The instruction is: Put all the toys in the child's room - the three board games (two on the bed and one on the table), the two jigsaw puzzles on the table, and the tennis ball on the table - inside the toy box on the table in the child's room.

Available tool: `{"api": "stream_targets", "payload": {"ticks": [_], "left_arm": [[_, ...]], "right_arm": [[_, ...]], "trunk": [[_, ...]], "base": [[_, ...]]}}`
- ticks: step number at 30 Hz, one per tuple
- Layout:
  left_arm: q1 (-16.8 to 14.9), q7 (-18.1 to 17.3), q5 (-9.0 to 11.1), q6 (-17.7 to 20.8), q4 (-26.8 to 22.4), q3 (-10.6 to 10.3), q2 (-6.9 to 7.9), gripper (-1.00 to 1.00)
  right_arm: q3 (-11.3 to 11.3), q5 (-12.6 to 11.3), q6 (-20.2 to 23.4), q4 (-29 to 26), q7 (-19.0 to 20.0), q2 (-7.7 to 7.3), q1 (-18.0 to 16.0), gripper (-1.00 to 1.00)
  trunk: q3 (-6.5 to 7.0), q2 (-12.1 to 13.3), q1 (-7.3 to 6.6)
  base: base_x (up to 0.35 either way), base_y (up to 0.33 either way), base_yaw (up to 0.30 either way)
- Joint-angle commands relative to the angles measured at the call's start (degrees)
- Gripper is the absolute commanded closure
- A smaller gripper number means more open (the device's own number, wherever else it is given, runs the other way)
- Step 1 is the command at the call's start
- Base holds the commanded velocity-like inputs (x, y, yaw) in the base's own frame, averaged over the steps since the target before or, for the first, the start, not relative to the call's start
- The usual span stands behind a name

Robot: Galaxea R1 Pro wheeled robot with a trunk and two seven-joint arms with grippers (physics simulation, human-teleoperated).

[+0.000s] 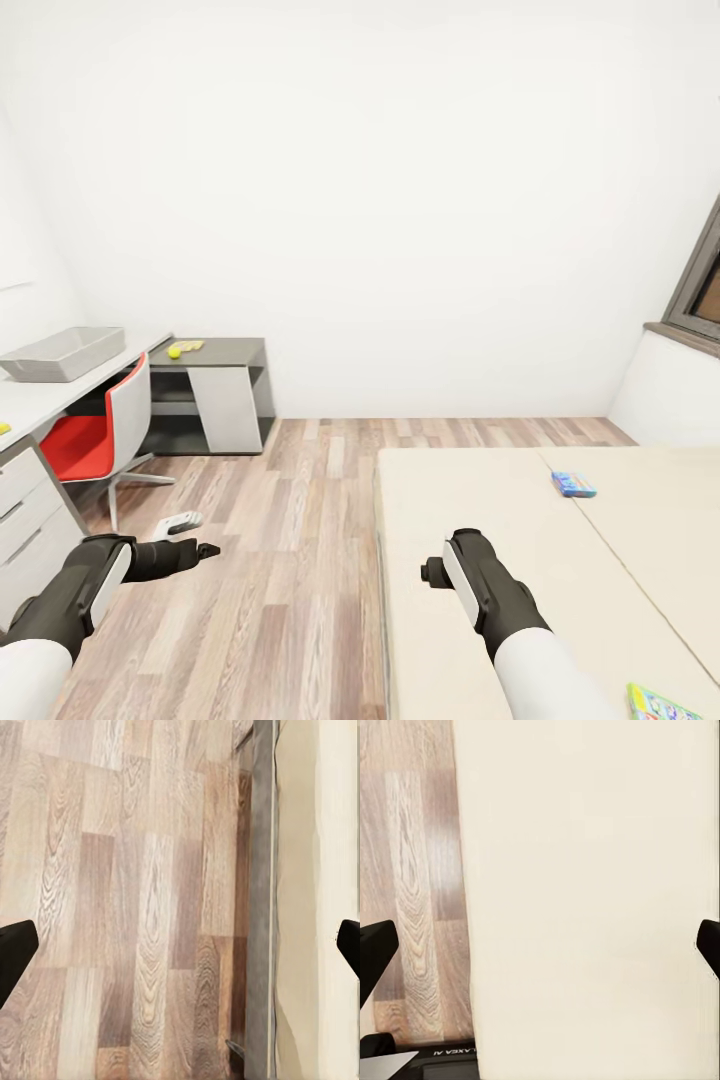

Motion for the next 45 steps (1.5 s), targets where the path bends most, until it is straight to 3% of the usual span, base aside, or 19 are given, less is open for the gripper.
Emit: {"api": "stream_targets", "payload": {"ticks": [1, 45], "left_arm": [[-0.06, 0.15, 0.56, 0.51, -0.04, 0.09, -0.01, -1.0], [-0.03, 0.27, 0.49, 0.51, -0.04, 0.03, -0.62, -1.0]], "right_arm": [[-0.16, -0.19, 0.18, -0.06, -0.24, 0.06, -0.04, -1.0], [-0.17, -0.2, 0.2, -0.06, -0.24, 0.06, -0.04, -1.0]], "trunk": [[-0.13, -0.13, 0.04], [-0.13, -0.13, 0.04]], "base": [[0.0, -0.186, 0.0], [0.0, -0.186, 0.0]]}}
